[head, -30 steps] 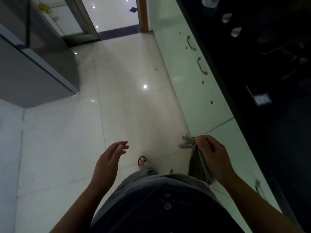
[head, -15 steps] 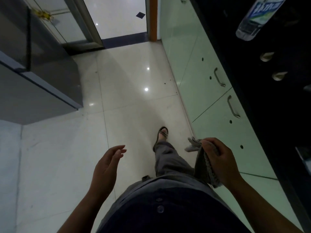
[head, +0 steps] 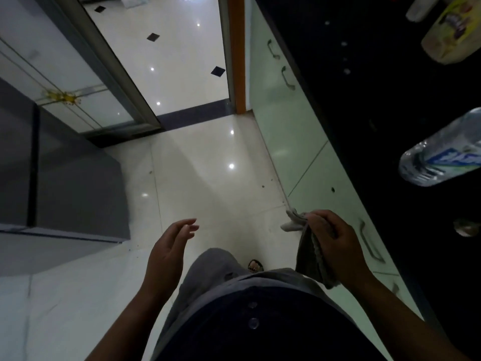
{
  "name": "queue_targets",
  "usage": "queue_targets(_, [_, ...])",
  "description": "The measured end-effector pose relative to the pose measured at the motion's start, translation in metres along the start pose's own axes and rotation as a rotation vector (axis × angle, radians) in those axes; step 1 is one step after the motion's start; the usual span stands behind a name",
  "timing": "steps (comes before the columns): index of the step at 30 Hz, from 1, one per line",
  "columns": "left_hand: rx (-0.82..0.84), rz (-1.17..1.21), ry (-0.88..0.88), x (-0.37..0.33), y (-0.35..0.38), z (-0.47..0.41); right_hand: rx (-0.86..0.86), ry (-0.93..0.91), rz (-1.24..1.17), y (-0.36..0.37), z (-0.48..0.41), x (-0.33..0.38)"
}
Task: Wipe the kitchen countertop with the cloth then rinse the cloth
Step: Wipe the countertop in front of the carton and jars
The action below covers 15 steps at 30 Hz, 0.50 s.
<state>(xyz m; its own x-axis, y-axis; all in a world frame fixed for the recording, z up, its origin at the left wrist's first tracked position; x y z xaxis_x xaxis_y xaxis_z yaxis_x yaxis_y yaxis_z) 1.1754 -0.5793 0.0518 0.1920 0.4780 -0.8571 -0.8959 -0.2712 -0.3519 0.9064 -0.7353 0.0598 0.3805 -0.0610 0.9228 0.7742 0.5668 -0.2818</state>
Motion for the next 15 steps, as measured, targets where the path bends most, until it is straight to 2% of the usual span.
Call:
queue_targets(4, [0.048, -0.003, -0.007, -0.017, -0.014, -0.083, -0.08, 0.04, -0.018, -0.009, -0.066, 0.003])
queue_targets(9, [0.151, -0.041, 0.073, -0.063, -0.035, -0.215, -0.186, 0.076, -0.015, -0.018, -0.173, 0.024])
queue_targets(15, [0.364, -0.21, 0.198, -0.15, -0.061, -0.378, -0.386, 0.12, -0.059, -0.046, -0.265, 0.057])
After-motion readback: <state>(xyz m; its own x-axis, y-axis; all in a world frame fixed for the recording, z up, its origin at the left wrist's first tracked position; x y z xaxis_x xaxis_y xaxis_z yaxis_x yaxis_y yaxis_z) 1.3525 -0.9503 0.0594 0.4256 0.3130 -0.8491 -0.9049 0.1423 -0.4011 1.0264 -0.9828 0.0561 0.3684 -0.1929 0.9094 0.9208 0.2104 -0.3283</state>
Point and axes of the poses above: each hand's wrist, its own z-axis away from the middle knuckle, its own y-axis out of the palm, x = y × z, the point moved 8 cm from there along -z, towards the middle knuckle, and after that the axes turned 11 degrees about x, right-handed, at the moved point
